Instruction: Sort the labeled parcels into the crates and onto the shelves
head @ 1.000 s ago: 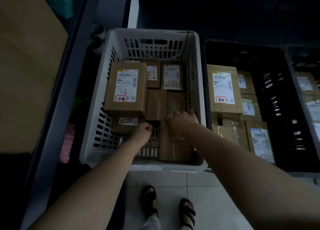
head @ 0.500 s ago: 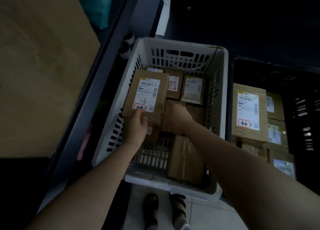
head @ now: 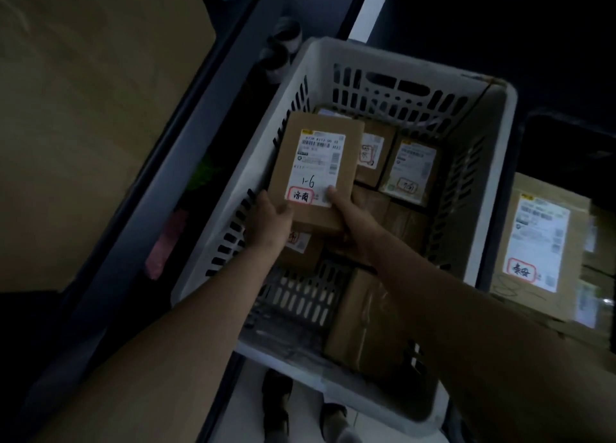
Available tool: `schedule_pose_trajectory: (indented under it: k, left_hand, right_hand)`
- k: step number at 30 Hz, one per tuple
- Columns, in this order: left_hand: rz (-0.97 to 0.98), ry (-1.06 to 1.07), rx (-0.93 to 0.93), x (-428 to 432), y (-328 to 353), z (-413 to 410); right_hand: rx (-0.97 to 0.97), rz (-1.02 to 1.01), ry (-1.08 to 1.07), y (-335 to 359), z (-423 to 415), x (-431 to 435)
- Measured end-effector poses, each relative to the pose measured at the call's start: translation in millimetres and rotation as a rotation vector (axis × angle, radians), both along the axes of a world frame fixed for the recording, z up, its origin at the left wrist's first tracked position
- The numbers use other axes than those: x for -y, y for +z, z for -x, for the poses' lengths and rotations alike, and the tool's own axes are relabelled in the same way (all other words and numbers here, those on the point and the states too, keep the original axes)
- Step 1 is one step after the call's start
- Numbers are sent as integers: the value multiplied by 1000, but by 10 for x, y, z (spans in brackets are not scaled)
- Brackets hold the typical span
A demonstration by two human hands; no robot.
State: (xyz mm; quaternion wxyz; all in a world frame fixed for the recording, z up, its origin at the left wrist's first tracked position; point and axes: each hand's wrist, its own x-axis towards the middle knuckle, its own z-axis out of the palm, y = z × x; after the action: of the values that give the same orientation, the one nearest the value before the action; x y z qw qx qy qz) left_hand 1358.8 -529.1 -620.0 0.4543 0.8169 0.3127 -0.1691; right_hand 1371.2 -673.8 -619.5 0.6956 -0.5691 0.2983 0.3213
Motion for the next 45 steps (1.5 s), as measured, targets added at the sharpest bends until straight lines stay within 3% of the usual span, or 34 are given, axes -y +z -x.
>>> schedule_pose_trajectory:
  k: [11,15,17,20,23,27,31,34,37,45]
  left_hand:
    - [96,5,219,66,463,143]
    - [245,134,383,60,832,274]
    - [246,59,399,29,1014,287]
    - [120,-173,331,-52,1141,313]
    - [-39,-268,312,-130,1295,392]
    - [-439,-347,292,-233,1551,379]
    - [-611,-541,112,-252,1499,468]
    - [-573,-636,-30,-297,1237,639]
    - [-442,-583,-77,-380,948,755]
    - [-713,-635,-101,-452,967,664]
  right_hand:
    - [85,75,68,440,26,318]
    - [-175,49,125,792,159,316]
    - [-256,22,200,983,251,277]
    - [-236,48,151,1201,371,202]
    - [-47,101,125,1336,522,112]
    - [133,151,261,1422,756,56]
    - [68,271,347,1386,930,10]
    - [-10,327,422,1258,994,-41]
    - [-41,372,448,1132,979,-125]
    - [-16,475,510,1053,699,-308]
